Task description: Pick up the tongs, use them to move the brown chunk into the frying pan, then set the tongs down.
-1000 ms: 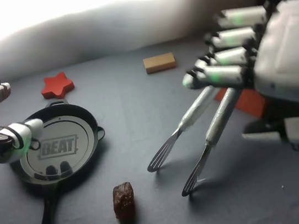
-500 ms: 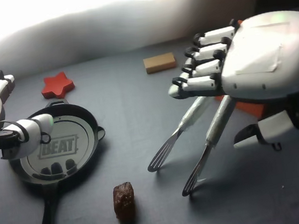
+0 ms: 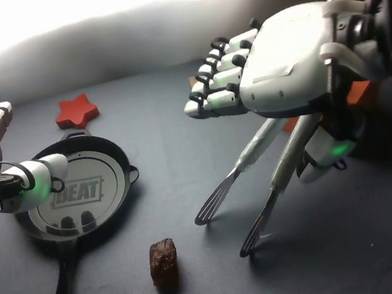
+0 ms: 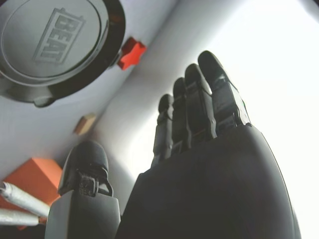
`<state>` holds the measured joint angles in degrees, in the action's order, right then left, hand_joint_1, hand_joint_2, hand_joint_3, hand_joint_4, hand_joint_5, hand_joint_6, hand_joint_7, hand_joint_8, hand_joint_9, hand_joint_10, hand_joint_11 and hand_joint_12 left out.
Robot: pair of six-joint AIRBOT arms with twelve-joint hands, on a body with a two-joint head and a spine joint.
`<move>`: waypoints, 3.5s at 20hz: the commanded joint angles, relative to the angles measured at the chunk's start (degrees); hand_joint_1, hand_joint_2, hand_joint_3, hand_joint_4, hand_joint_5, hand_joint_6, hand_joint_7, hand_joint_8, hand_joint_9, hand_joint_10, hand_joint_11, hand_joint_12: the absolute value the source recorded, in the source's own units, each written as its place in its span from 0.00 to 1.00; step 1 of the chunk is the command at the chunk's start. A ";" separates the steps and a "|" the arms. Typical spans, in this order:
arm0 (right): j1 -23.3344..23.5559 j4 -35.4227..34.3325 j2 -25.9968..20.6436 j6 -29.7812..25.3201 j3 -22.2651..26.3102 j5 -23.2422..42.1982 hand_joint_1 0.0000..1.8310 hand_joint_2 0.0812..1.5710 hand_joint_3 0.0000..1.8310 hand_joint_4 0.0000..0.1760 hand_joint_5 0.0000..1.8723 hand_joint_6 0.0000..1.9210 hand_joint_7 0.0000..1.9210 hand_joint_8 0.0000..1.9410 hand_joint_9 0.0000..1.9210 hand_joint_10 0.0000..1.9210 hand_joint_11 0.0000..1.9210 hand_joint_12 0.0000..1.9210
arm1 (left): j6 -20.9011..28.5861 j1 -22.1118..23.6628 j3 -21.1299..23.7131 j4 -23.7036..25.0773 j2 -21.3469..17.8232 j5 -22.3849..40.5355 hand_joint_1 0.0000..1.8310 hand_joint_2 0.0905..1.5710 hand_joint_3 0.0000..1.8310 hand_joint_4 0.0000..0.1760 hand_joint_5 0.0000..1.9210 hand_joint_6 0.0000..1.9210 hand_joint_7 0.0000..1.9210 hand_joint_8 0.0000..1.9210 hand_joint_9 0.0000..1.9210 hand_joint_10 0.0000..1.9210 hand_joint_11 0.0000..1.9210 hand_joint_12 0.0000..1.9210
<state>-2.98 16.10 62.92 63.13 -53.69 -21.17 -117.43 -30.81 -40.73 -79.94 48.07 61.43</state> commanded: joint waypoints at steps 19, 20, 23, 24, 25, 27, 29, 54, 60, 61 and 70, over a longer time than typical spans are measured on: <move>-2.22 9.36 11.20 -3.08 -12.70 -4.18 0.52 0.53 0.00 0.00 0.00 0.00 0.00 0.00 0.00 0.00 0.00 0.00 | 2.07 1.35 0.61 3.71 -0.08 3.34 0.06 0.81 0.00 0.12 0.02 0.00 0.06 0.00 0.07 0.00 0.00 0.27; -2.44 9.48 11.63 -3.08 -13.24 -4.06 0.53 0.53 0.00 0.00 0.00 0.00 0.00 0.00 0.00 0.00 0.00 0.00 | 2.07 1.37 0.59 3.71 -0.08 3.35 0.06 0.81 0.00 0.10 0.02 0.00 0.06 0.00 0.06 0.00 0.00 0.25; -2.95 10.37 12.64 -3.06 -14.12 -3.90 0.53 0.53 0.00 0.00 0.00 0.00 0.00 0.00 0.00 0.00 0.00 0.00 | 1.98 1.31 0.35 3.71 -0.07 3.35 0.05 0.80 0.00 0.00 0.03 0.00 0.06 0.00 0.05 0.00 0.00 0.22; -3.19 10.76 12.82 -3.06 -14.20 -3.82 0.54 0.53 0.00 0.00 0.00 0.00 0.00 0.00 0.00 0.00 0.00 0.00 | 2.12 1.20 0.21 3.71 -0.07 3.35 0.01 0.80 0.00 0.00 0.03 0.00 0.05 0.00 0.05 0.00 0.00 0.22; -3.69 11.00 13.01 -3.06 -14.30 -3.77 0.54 0.53 0.00 0.00 0.00 0.00 0.00 0.00 0.00 0.00 0.00 0.00 | 2.57 0.89 0.05 3.71 -0.08 3.35 0.00 0.80 0.00 0.00 0.02 0.00 0.04 0.00 0.04 0.00 0.00 0.18; -4.35 11.58 13.28 -3.06 -14.47 -3.31 0.53 0.54 0.00 0.00 0.00 0.00 0.00 0.00 0.00 0.00 0.00 0.00 | 3.35 0.42 -0.19 3.70 -0.09 3.35 0.00 0.80 0.00 0.00 0.01 0.00 0.04 0.00 0.04 0.00 0.00 0.19; -4.79 11.75 13.50 -3.07 -14.66 -3.23 0.51 0.54 0.00 0.00 0.00 0.00 0.00 0.00 0.00 0.00 0.00 0.00 | 3.88 0.09 -0.39 3.70 -0.11 3.35 0.00 0.80 0.00 0.00 0.00 0.00 0.03 0.00 0.03 0.00 0.00 0.17; -7.19 12.52 14.02 -2.80 -15.33 -2.27 0.53 0.52 0.00 0.00 0.00 0.00 0.00 0.00 0.00 0.00 0.00 0.00 | 4.28 0.04 -0.39 3.55 -0.23 4.76 0.00 0.81 0.00 0.00 0.02 0.00 0.05 0.01 0.05 0.01 0.00 0.17; -7.01 12.81 14.00 -2.46 -15.35 -1.92 0.57 0.58 0.02 0.00 0.03 0.01 0.03 0.01 0.02 0.01 0.00 0.00 | 4.01 0.04 -0.38 3.54 -0.23 4.66 0.00 0.80 0.00 0.00 0.02 0.00 0.06 0.00 0.06 0.00 0.00 0.21; -6.96 12.81 13.99 -2.46 -15.35 -1.90 0.56 0.63 0.00 0.00 0.07 0.01 0.07 0.01 0.06 0.01 0.00 0.16 | 4.00 0.04 -0.39 3.54 -0.23 4.66 0.00 0.80 0.00 0.00 0.02 0.00 0.06 0.00 0.06 0.00 0.00 0.21; -6.98 12.81 13.98 -3.39 -15.32 -1.79 0.55 0.66 0.00 0.00 0.29 0.10 0.33 0.05 0.28 0.12 0.00 0.76 | 4.00 0.03 -0.38 3.55 -0.24 4.66 0.00 0.80 0.00 0.00 0.03 0.00 0.06 0.00 0.06 0.00 0.00 0.22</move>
<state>-10.33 27.51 77.17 59.77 -68.84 -26.61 -113.27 -31.14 -40.99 -80.51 48.34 61.80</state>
